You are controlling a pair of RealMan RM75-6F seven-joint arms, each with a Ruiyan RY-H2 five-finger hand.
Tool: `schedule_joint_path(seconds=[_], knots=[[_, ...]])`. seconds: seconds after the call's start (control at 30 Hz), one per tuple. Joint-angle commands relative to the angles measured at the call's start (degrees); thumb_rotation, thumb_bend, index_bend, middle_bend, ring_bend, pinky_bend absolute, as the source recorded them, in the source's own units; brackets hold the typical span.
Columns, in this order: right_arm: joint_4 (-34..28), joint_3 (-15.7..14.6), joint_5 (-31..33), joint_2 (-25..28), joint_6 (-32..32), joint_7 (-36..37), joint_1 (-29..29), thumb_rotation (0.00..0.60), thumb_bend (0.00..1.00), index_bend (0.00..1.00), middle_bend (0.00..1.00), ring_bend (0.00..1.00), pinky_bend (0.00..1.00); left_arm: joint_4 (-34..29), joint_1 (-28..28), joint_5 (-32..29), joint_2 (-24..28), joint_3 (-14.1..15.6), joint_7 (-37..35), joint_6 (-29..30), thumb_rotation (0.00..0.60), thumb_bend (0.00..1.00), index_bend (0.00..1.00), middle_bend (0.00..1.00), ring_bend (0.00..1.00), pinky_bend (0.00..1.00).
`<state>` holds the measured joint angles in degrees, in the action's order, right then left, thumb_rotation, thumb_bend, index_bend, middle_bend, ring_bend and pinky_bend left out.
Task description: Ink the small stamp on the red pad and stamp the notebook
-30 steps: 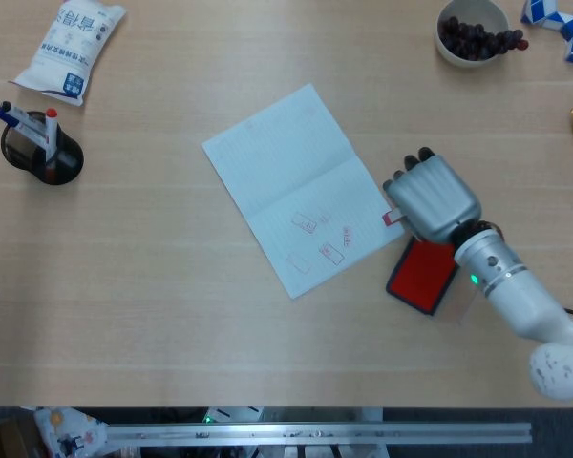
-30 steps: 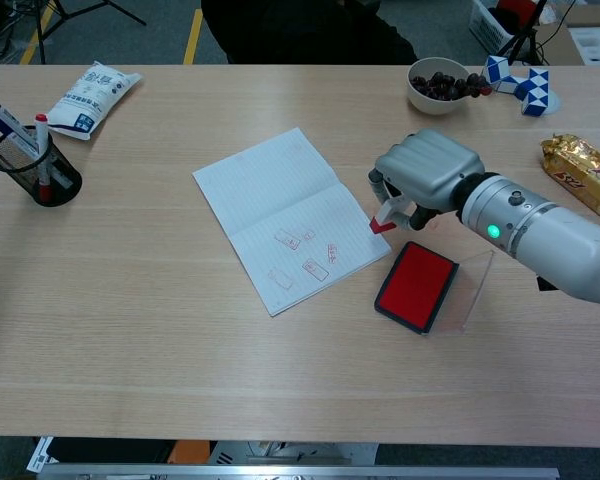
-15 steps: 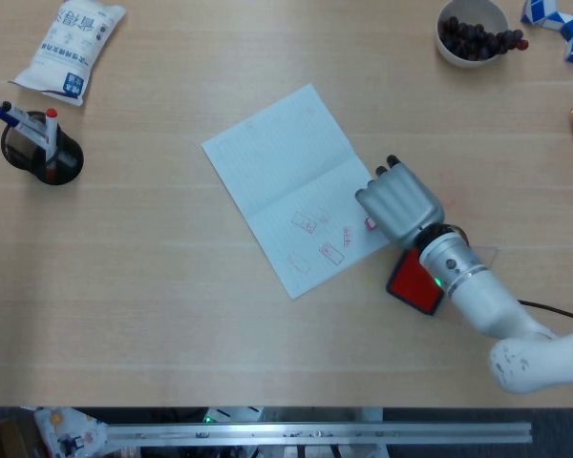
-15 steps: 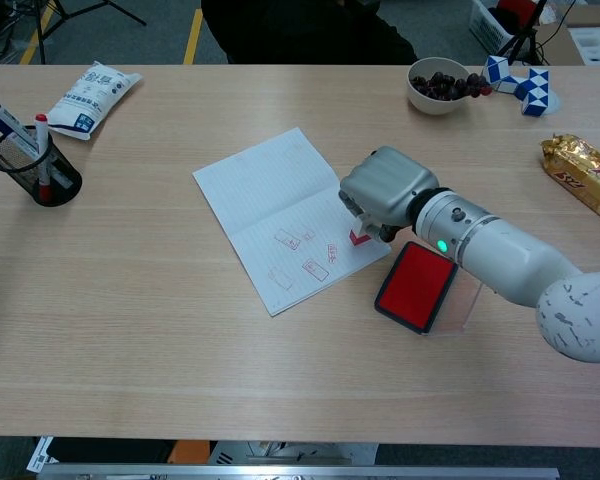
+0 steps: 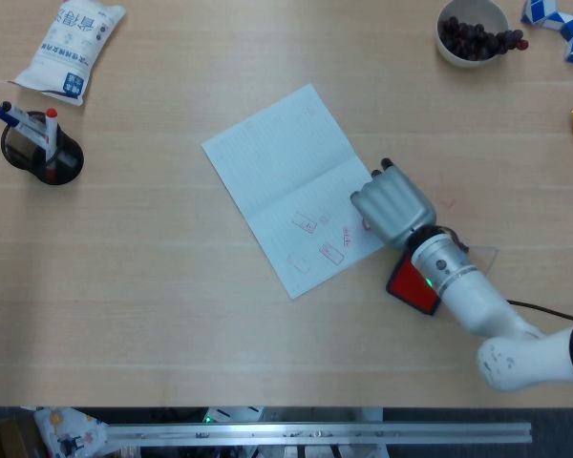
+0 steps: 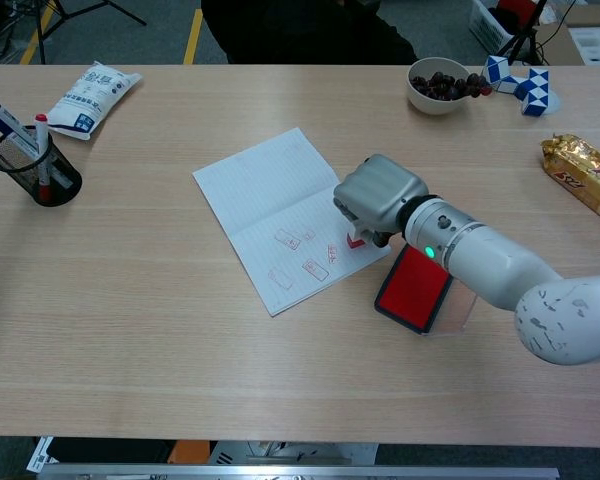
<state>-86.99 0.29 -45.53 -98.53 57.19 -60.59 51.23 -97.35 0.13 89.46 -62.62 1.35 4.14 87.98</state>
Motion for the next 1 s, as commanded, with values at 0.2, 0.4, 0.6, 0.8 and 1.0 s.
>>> schedule_joint_path(seconds=[0.2, 0.4, 0.6, 0.8, 1.0], knots=[[2.0, -0.4, 0.1, -1.2, -0.3, 1.0, 0.0, 0.600, 0.50, 0.84, 0.63, 0.44, 0.30, -0.1, -0.1, 0.0, 0.0, 0.0, 0.1, -0.1, 0.600, 0.12, 0.02, 0.16, 0.20, 0.12], [3.2, -0.3, 0.2, -1.9, -0.4, 1.4, 0.1, 0.600, 0.51, 0.86, 0.64, 0.45, 0.30, 0.0, 0.0, 0.1, -0.1, -0.1, 0.0, 0.1, 0.600, 0.12, 0.02, 0.16, 0.20, 0.12], [4.2, -0.4, 0.6, -2.5, -0.7, 1.5, 0.2, 0.600, 0.52, 0.87, 0.64, 0.46, 0.30, 0.2, 0.1, 0.1, -0.2, -0.1, 0.0, 0.3, 0.600, 0.12, 0.02, 0.16, 0.20, 0.12], [4.3, -0.7, 0.2, -2.7, -0.8, 1.7, 0.2, 0.600, 0.52, 0.87, 0.64, 0.46, 0.30, 0.3, 0.0, -0.1, -0.2, -0.1, -0.1, 0.1, 0.600, 0.12, 0.01, 0.15, 0.20, 0.12], [4.5, -0.8, 0.2, -2.8, -0.7, 1.6, 0.1, 0.600, 0.52, 0.87, 0.64, 0.46, 0.30, 0.4, 0.0, -0.1, -0.4, -0.1, -0.1, 0.0, 0.600, 0.12, 0.01, 0.15, 0.20, 0.12]])
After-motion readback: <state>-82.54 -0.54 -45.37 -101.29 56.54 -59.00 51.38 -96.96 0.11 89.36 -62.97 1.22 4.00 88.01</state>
